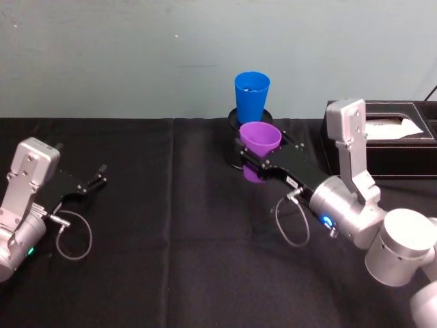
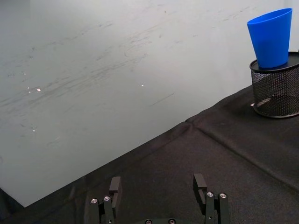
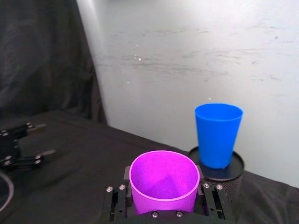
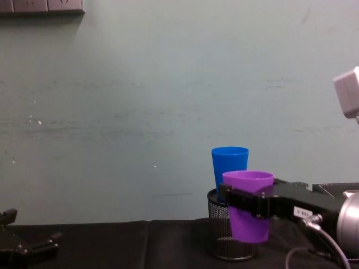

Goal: Pick up one cup with a gripper and tap it against the other cup.

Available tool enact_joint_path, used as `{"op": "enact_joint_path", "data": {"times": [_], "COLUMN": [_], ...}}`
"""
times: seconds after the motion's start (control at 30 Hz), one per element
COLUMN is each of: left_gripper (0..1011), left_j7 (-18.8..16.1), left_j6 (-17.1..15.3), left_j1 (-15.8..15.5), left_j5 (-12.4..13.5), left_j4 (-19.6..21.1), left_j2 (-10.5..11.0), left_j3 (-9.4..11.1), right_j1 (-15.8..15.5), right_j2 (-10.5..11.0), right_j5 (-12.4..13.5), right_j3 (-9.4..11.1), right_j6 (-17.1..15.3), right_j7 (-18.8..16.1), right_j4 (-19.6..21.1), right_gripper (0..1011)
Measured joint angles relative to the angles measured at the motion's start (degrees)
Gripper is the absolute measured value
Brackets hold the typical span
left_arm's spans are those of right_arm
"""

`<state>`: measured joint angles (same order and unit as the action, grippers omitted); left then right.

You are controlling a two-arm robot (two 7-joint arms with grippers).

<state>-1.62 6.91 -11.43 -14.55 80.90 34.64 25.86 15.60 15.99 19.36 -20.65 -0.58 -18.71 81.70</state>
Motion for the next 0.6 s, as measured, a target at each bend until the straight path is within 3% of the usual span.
{"op": "enact_joint_path", "data": {"times": [0.3,0.6], "left_gripper": [1000,1000], "left_j7": [0.0,0.0], "left_j6": [0.0,0.0], "left_j1": [0.0,0.0], "left_j5": [0.0,0.0], "left_j4": [0.0,0.0], "left_j2": [0.0,0.0], "left_j3": [0.0,0.0], "right_j1": [5.27,9.1], "right_j2": [-2.76,-5.34], "right_j5": [-1.29,-0.45], "right_j3": [1.31,2.45], "right_j6": [-0.58,-0.97], "right_j7": [1.48,1.34], "right_j4": [-5.66,-10.99], "right_gripper": [733,733]}}
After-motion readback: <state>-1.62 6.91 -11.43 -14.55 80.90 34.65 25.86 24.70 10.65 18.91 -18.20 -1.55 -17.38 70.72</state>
